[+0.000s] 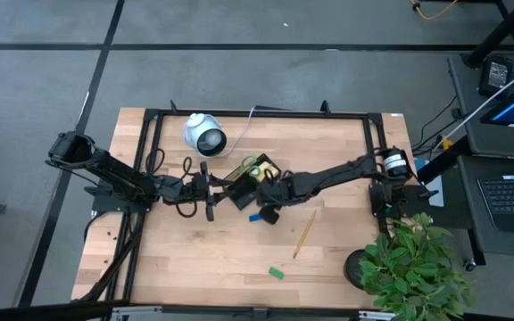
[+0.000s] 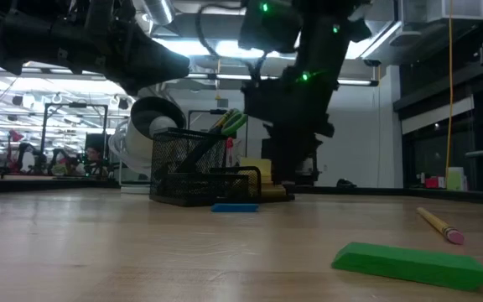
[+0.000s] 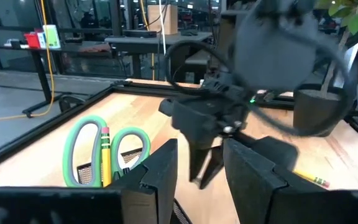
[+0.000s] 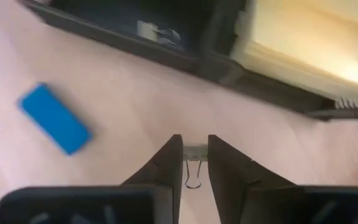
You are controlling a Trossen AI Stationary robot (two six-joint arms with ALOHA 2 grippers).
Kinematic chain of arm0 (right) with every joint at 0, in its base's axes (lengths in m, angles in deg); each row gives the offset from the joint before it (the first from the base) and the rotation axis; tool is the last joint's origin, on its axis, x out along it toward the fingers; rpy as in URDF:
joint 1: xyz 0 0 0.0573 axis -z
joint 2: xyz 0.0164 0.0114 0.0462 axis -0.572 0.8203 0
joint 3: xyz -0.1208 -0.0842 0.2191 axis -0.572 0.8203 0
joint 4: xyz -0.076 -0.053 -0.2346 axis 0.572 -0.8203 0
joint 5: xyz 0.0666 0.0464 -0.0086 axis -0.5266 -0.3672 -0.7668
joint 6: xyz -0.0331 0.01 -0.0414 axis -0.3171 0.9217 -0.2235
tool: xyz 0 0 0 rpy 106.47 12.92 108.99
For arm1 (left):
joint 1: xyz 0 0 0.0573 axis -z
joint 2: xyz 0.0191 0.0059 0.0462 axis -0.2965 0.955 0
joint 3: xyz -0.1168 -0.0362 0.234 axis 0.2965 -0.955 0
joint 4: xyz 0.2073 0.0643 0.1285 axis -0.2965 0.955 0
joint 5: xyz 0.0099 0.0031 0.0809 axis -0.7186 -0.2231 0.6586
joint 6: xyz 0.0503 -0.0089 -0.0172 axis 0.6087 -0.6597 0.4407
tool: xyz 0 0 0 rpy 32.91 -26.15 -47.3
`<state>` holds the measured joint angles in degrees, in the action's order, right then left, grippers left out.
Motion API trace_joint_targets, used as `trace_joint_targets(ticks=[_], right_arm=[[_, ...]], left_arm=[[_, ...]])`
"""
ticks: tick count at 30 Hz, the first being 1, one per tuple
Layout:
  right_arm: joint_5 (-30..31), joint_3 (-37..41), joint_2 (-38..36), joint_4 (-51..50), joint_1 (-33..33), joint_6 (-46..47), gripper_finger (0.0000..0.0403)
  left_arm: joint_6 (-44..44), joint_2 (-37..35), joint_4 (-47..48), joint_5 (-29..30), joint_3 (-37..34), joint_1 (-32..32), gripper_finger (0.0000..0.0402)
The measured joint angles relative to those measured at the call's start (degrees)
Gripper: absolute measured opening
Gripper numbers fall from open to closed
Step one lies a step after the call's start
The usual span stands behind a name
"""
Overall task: Pick and place office supplies into organizer
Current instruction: Put the gold binder clip into the black desk organizer
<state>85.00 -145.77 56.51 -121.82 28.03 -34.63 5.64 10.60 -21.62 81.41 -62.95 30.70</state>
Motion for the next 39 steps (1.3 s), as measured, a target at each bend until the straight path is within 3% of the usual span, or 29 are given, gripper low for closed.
trace_joint_targets(ticks=[13,26,30,39], right_arm=[[1.7,-4.2,-0.1,0.8,-2.1,-1.4,0.007],[5.0,-4.8,-0.2,11.9,-2.0,-5.8,0.0069],[9.0,-2.9,-0.3,17.3,-2.5,-5.8,0.007],[9.2,2.8,-0.3,27.3,-2.7,-5.8,0.007]], left_arm=[[2.5,-3.9,3.6,-0.2,0.0,1.0,0.0125],[2.5,-8.5,10.2,-0.2,0.0,4.2,0.0125],[2.5,-8.5,10.3,-0.2,0.0,4.5,0.0125],[2.5,-8.5,10.3,-0.2,0.0,4.5,0.0125]])
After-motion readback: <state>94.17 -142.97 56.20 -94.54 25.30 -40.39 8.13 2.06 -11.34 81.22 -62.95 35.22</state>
